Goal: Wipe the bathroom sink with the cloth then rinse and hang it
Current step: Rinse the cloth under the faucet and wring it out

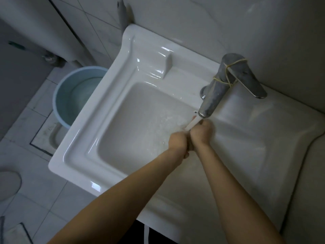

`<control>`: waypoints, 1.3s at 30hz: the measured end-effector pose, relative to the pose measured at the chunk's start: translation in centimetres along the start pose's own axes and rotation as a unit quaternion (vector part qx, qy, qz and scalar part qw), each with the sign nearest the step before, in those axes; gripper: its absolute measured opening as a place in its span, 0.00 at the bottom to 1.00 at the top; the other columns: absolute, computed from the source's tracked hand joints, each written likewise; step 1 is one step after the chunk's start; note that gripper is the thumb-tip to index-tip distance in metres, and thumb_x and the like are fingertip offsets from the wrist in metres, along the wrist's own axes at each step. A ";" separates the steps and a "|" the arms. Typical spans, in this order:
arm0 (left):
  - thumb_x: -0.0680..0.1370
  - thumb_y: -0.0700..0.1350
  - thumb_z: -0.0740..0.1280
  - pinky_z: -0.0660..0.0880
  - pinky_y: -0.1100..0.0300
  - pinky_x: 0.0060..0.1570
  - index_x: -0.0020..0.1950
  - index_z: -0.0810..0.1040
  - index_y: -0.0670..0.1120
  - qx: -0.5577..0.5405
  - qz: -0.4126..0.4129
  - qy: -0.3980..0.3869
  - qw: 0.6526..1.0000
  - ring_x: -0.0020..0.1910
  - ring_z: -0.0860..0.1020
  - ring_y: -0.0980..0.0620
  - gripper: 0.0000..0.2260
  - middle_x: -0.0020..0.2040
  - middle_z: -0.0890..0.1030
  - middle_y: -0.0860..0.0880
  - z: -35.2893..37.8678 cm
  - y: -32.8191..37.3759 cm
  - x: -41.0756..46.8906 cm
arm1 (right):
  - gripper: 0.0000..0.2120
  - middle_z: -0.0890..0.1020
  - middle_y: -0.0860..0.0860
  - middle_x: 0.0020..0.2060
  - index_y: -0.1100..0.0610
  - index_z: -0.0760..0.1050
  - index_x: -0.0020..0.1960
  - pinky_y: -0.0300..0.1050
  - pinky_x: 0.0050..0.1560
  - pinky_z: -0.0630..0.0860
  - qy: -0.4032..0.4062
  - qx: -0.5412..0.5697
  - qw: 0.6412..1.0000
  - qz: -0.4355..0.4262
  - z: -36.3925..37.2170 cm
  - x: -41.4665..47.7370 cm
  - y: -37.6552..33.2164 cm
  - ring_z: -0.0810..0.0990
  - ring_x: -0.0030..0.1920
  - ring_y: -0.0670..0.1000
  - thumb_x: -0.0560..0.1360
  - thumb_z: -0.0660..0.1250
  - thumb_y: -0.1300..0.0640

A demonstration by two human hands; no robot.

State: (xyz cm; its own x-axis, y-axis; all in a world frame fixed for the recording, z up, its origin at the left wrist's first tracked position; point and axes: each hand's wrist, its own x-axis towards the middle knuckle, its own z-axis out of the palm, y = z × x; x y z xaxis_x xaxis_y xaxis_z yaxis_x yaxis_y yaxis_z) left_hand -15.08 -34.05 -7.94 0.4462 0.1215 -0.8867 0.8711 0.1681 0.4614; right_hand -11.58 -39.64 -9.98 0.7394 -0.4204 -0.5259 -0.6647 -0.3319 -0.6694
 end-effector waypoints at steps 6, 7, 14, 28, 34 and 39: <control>0.77 0.40 0.58 0.77 0.61 0.29 0.57 0.77 0.34 -0.049 0.028 0.025 0.998 0.34 0.76 0.45 0.14 0.41 0.80 0.41 -1.6 1.9 2.1 | 0.16 0.84 0.63 0.44 0.66 0.81 0.46 0.51 0.48 0.75 -0.025 -0.019 0.999 -0.037 -1.3 -7.3 -1.6 0.81 0.46 0.59 0.78 0.61 0.55; 0.78 0.42 0.57 0.75 0.63 0.26 0.57 0.77 0.36 -0.058 0.029 0.012 0.998 0.32 0.74 0.47 0.15 0.38 0.78 0.45 -1.5 1.8 1.9 | 0.17 0.84 0.63 0.43 0.66 0.81 0.46 0.51 0.47 0.74 -0.025 -0.023 0.998 -0.048 -1.3 -7.2 -1.5 0.81 0.46 0.60 0.77 0.60 0.54; 0.78 0.40 0.55 0.77 0.55 0.37 0.45 0.79 0.39 -0.003 0.052 0.059 0.997 0.40 0.79 0.40 0.13 0.42 0.80 0.38 -1.5 -0.1 1.4 | 0.13 0.83 0.57 0.38 0.60 0.80 0.41 0.55 0.49 0.77 0.005 -0.001 1.000 -0.024 -0.1 -4.1 -0.6 0.80 0.42 0.56 0.78 0.61 0.55; 0.77 0.39 0.60 0.67 0.58 0.32 0.46 0.79 0.35 0.026 0.067 0.056 0.996 0.35 0.72 0.47 0.10 0.34 0.76 0.43 -1.4 3.2 2.2 | 0.17 0.83 0.58 0.39 0.59 0.80 0.42 0.53 0.46 0.76 0.004 0.014 1.000 -0.026 -0.7 -6.5 -1.2 0.80 0.42 0.59 0.75 0.60 0.47; 0.71 0.36 0.57 0.67 0.62 0.24 0.32 0.71 0.45 0.009 0.060 0.016 0.998 0.26 0.69 0.48 0.10 0.25 0.72 0.47 -0.3 0.6 -0.5 | 0.15 0.84 0.62 0.44 0.61 0.81 0.45 0.51 0.46 0.74 0.042 -0.020 0.997 -0.061 -0.8 -0.8 -2.0 0.82 0.48 0.62 0.71 0.62 0.52; 0.75 0.37 0.62 0.70 0.56 0.31 0.34 0.73 0.42 0.128 0.095 0.056 0.986 0.34 0.76 0.45 0.09 0.31 0.76 0.46 -2.4 2.8 2.2 | 0.15 0.85 0.54 0.45 0.58 0.82 0.50 0.45 0.49 0.74 0.020 0.055 0.994 -0.091 0.1 -7.7 -0.6 0.81 0.47 0.53 0.79 0.59 0.52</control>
State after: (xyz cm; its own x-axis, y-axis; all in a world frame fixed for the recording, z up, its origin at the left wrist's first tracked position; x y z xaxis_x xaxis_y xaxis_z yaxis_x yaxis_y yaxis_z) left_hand -12.20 -30.97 -8.53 0.5930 0.2366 -0.7697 0.8039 -0.1187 0.5829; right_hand -16.85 -36.15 -5.62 0.8404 -0.3950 -0.3711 -0.5027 -0.3123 -0.8060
